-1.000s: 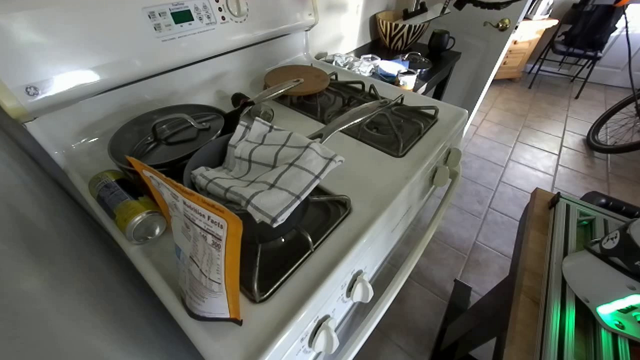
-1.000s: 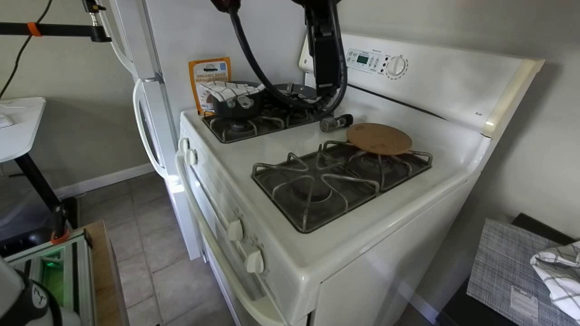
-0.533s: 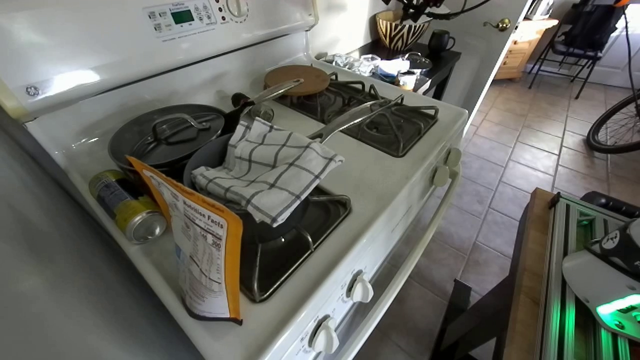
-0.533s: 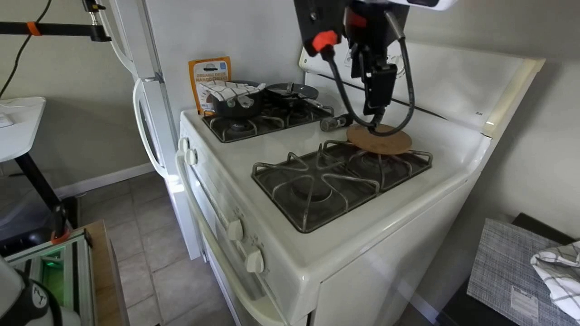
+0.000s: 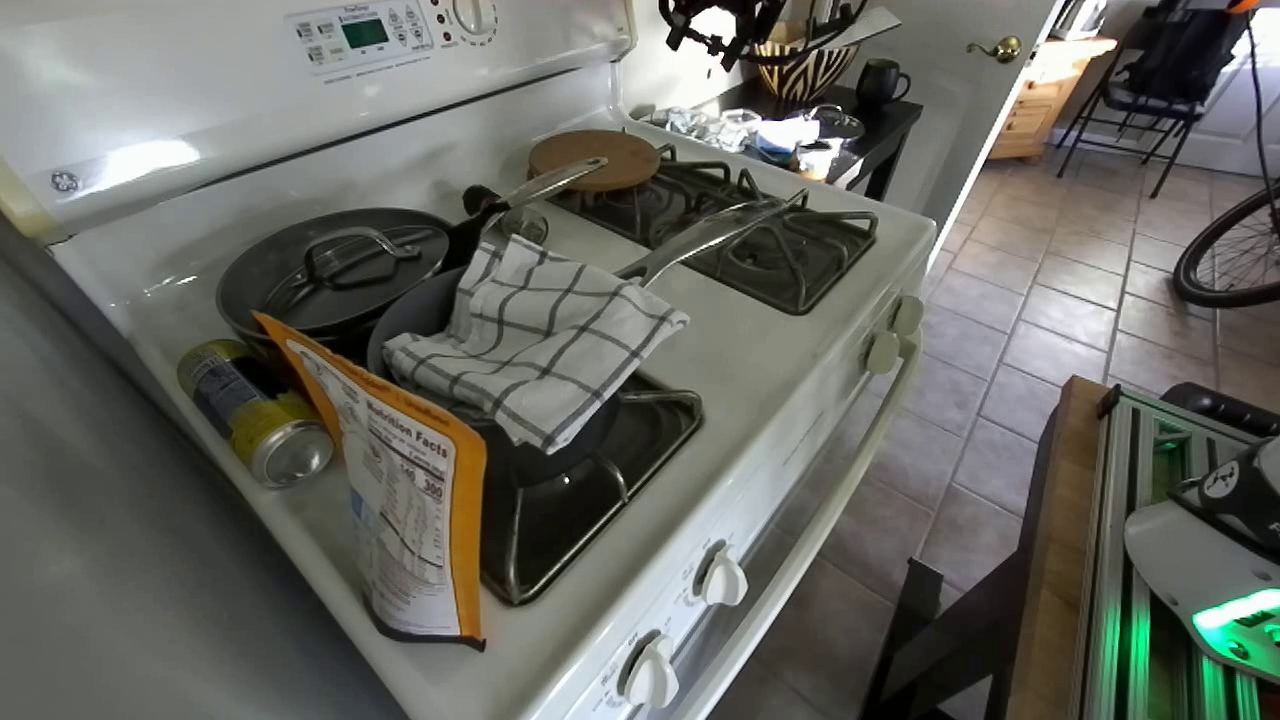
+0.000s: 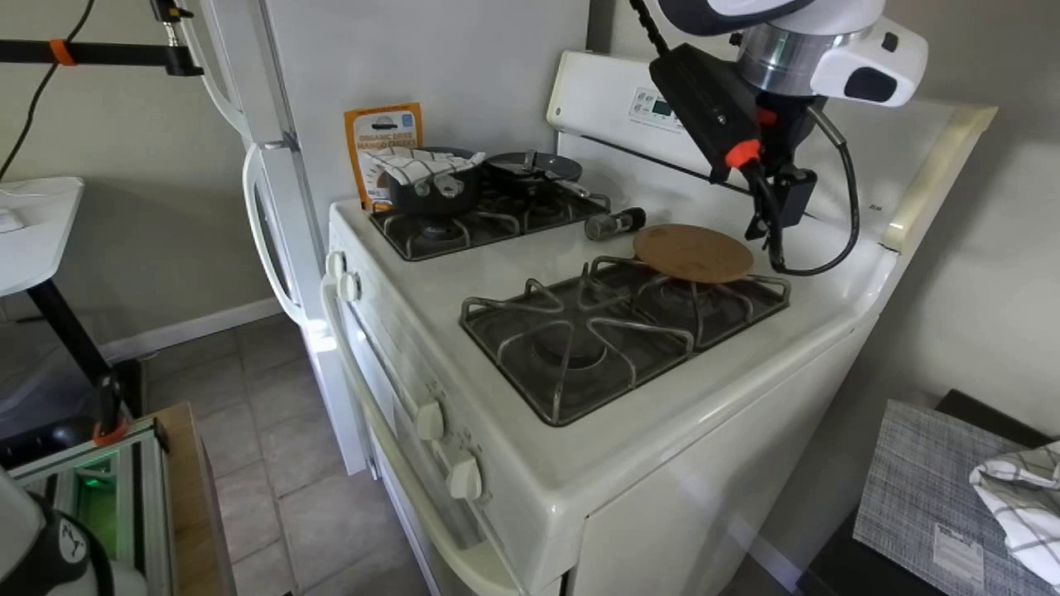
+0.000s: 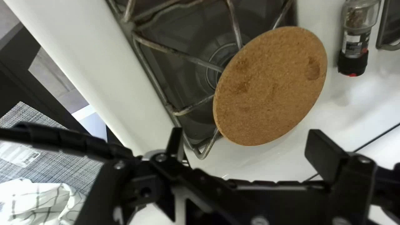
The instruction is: Place the wooden mat on the pot
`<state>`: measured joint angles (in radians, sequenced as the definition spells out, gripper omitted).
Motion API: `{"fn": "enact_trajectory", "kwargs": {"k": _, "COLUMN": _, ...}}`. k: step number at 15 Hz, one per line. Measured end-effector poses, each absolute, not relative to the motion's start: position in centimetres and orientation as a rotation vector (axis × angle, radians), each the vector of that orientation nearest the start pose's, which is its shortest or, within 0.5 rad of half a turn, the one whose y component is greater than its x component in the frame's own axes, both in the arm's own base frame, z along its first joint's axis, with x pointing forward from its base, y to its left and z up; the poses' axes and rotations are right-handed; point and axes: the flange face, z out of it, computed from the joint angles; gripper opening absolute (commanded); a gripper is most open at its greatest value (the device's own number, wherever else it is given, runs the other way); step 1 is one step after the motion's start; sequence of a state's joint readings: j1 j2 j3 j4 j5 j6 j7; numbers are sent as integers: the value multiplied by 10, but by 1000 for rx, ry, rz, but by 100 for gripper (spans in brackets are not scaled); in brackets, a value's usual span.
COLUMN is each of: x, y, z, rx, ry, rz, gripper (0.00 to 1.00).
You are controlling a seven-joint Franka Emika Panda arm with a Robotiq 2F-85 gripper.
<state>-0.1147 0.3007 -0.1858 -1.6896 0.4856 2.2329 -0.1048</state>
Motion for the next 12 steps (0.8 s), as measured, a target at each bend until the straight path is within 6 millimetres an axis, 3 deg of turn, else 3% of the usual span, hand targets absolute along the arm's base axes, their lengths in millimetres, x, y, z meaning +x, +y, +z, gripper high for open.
{"fn": "enact_trajectory", "kwargs": {"k": 6, "x": 660, "y": -171, "z": 445, "rx": -2695, "ry": 580, "rz": -480, "gripper": 100}}
{"fn": "enact_trajectory", "kwargs": {"k": 9, "x": 666, "y": -167, "z": 419, "rx": -2591, "ry": 439, "rz": -491, "gripper": 100}}
{"fn": "enact_trajectory", "kwargs": {"k": 12, "x": 661, "y": -179, "z": 390, "rx": -2554, "ry": 251, "rz": -414, "gripper": 100}}
